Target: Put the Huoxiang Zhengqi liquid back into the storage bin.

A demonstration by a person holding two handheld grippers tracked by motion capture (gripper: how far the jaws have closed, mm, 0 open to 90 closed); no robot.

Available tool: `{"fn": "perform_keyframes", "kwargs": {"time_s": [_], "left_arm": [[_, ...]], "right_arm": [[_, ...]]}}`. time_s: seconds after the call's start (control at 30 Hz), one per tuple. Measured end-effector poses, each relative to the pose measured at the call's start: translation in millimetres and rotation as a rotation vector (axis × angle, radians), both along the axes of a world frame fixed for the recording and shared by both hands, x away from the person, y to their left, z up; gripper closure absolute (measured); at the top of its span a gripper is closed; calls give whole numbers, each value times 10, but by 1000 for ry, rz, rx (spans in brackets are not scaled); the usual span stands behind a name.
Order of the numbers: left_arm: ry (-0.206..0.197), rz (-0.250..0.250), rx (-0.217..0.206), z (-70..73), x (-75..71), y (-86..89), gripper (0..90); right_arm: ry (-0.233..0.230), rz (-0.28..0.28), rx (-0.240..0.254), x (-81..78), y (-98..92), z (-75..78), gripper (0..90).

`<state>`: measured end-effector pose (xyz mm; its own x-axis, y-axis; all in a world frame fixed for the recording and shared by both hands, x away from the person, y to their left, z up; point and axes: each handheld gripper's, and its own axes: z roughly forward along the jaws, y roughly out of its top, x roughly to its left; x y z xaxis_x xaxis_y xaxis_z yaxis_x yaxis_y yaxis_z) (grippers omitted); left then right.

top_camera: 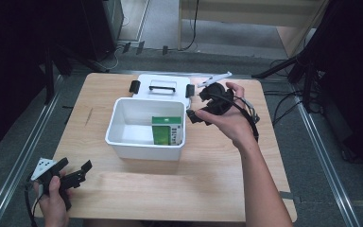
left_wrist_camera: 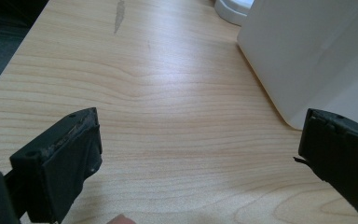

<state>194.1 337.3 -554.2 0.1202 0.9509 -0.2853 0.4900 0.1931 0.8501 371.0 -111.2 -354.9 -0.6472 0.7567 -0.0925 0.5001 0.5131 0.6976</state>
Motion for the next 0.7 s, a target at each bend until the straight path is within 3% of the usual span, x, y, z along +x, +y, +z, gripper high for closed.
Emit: {"fn": "perform_keyframes", "kwargs": {"time_s": [0.23,0.27,0.3,0.37,0.5,0.63,0.7], "left_arm": [[0,0,-1,0,0,0,0],[0,0,-1,0,0,0,0],[0,0,0,0,0,-1,0],[0,0,-1,0,0,0,0],[1,0,-1,0,1,0,0],[0,-1,0,0,1,-1,0],[0,0,1,0,0,-1,0]], "right_arm": [[-122,-96,29,-179,-141,-193,0],[-122,-96,29,-179,-141,-193,0],[-152,-136,48,-221,-186,-260,0],[-176,-154,69,-259,-229,-312,0],[-207,-173,97,-336,-318,-417,0],[-209,-198,137,-389,-417,-535,0],[-218,-215,151,-431,-508,-652,0]]}}
